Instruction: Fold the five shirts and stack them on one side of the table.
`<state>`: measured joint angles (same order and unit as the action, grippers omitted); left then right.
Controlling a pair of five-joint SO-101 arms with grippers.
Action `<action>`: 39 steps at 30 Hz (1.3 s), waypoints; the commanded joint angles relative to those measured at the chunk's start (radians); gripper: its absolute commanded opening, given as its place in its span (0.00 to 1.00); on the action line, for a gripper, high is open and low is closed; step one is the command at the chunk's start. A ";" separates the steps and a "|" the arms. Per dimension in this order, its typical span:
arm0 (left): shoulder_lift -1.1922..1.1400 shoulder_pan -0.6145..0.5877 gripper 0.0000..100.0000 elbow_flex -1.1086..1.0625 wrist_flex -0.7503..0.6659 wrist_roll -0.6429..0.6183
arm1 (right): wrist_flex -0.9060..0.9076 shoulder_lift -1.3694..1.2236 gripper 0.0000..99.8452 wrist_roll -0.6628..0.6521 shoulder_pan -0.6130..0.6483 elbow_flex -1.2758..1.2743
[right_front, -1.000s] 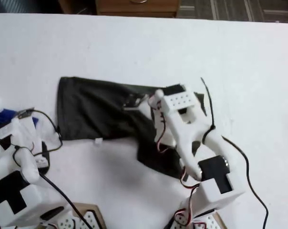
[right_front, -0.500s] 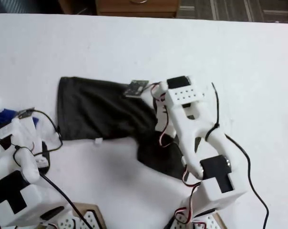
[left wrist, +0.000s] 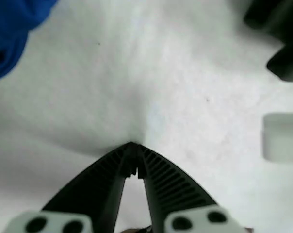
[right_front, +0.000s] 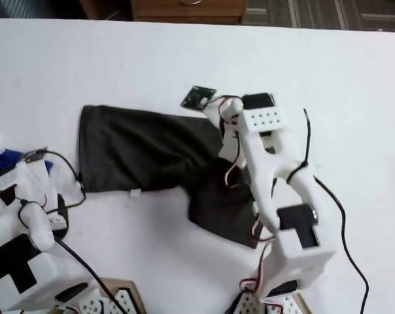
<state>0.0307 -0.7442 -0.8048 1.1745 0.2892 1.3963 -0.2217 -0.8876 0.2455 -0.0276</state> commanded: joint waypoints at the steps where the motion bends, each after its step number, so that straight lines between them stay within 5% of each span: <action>1: -0.003 0.011 0.02 -0.001 -0.041 0.003 | 0.019 -0.082 0.11 0.009 -0.041 0.120; 8: -0.003 0.011 0.02 0.001 -0.040 0.003 | 0.191 -0.249 0.33 0.005 -0.125 0.459; 17: -0.003 0.011 0.02 0.002 -0.040 0.003 | 0.308 -0.343 0.34 0.005 -0.211 0.810; 29: 0.005 0.021 0.02 0.012 -0.037 0.003 | 0.372 -0.394 0.34 0.003 -0.259 0.830; 32: 0.006 0.110 0.02 0.079 0.011 0.026 | 0.372 -0.398 0.34 0.006 -0.249 0.825; 39: 0.066 0.519 0.03 0.308 0.178 -0.005 | 0.375 -0.401 0.34 0.012 -0.249 0.824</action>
<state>0.0430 -0.3989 -0.5884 1.3295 0.2923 1.7461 -0.6314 -0.8876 -0.0092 0.7779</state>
